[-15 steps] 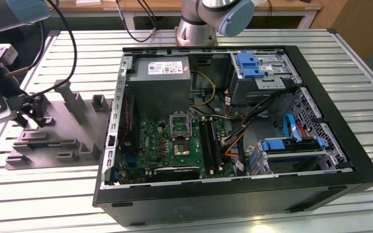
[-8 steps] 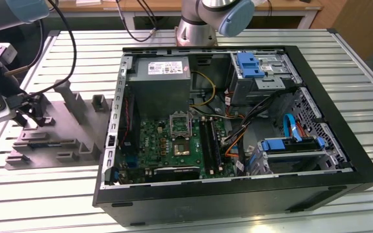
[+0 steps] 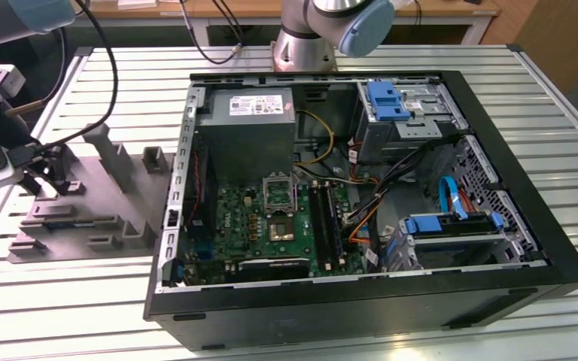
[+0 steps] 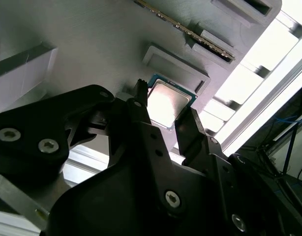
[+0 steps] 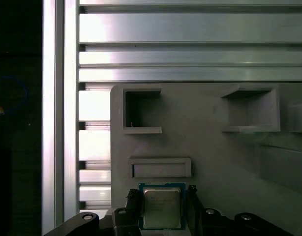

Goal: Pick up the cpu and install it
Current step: 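Pick up the cpu and move it towards the insertion slot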

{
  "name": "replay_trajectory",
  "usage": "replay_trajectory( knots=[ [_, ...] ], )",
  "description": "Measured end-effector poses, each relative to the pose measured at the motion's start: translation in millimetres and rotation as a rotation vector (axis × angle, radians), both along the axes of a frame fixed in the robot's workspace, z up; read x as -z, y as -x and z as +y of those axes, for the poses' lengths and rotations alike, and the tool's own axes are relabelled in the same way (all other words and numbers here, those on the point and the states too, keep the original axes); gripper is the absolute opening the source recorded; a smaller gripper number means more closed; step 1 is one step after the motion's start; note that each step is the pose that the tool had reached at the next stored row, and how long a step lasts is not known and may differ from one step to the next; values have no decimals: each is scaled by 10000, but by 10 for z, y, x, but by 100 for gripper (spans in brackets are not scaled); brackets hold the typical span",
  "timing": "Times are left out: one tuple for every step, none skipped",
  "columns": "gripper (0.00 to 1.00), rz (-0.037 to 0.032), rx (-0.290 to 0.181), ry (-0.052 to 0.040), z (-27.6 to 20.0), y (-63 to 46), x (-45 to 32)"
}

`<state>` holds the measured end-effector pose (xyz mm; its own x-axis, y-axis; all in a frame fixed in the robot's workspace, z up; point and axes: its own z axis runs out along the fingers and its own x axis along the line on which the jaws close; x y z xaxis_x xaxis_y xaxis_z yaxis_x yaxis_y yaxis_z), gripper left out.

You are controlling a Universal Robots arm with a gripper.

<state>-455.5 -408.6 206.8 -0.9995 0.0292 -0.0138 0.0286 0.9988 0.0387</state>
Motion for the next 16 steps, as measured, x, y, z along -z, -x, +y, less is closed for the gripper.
replay_trajectory(
  knots=[
    [47, 1, 0, 0, 0, 0, -3],
    [47, 2, 0, 1, 0, 0, -6],
    [47, 1, 0, 0, 0, 0, -7],
    [47, 1, 0, 0, 0, 0, -10],
    [47, 1, -1, 0, 0, 0, -14],
    [47, 3, 0, 1, 0, 0, -18],
    [47, 2, 0, 1, 0, 0, -22],
    [47, 0, 0, -1, 0, 0, -25],
    [47, -1, 0, 0, 0, 0, -28],
    [47, 0, 0, 0, 0, 0, -33],
    [47, 1, 0, 0, 0, 0, -37],
    [47, 0, 0, 0, 0, 0, -40],
    [47, 0, 0, -1, 0, 0, -44],
    [47, 0, 0, 0, 0, 0, -49],
    [47, 1, 0, 0, 0, 0, -54],
    [47, 0, 0, 1, 0, 0, -58]
  ],
)
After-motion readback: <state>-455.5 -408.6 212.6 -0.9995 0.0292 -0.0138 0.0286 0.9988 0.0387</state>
